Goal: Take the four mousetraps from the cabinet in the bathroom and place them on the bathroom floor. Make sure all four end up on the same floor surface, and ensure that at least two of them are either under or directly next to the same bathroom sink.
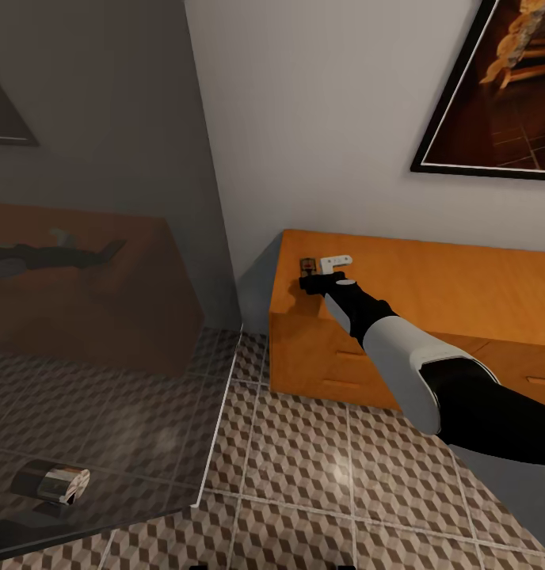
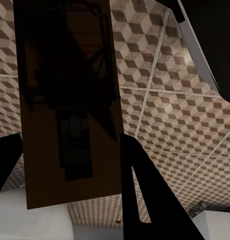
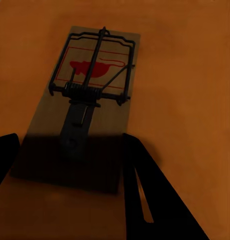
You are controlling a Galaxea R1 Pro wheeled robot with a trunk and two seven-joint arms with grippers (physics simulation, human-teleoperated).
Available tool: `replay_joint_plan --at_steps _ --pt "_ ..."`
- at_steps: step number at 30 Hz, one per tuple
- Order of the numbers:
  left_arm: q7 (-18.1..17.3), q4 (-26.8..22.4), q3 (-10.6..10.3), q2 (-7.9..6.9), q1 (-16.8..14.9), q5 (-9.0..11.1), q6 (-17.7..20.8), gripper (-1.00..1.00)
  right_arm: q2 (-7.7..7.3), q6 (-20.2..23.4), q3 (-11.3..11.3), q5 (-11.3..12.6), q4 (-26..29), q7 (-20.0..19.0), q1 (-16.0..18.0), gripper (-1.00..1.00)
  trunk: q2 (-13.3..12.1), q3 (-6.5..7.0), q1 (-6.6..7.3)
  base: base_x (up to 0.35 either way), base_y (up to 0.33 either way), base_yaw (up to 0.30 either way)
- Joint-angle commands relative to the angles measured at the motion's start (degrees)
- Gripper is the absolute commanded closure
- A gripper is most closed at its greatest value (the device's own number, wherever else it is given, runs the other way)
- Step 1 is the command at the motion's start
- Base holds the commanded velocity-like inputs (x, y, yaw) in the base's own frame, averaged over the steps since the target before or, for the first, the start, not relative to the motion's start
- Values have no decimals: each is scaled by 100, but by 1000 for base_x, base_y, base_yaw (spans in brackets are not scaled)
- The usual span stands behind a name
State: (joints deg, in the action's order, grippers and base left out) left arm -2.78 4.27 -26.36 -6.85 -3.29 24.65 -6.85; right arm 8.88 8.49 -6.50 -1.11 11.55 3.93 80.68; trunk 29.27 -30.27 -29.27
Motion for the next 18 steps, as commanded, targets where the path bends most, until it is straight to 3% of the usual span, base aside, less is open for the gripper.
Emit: replay_joint_plan --at_steps 1,10,18 --pt "-29 22 -47 5 -6 57 -36 100 -1 41 -49 18 18 27 1 100 6 -7 -2 0 0 0" --pt "-29 22 -47 16 -6 51 -36 100 -4 157 -45 -1 488 36 1 100 6 -7 -2 0 0 0" --pt "-30 22 -46 17 -11 48 -36 100 -7 1048 -52 -11 1498 37 1 100 6 -7 -2 0 0 0"
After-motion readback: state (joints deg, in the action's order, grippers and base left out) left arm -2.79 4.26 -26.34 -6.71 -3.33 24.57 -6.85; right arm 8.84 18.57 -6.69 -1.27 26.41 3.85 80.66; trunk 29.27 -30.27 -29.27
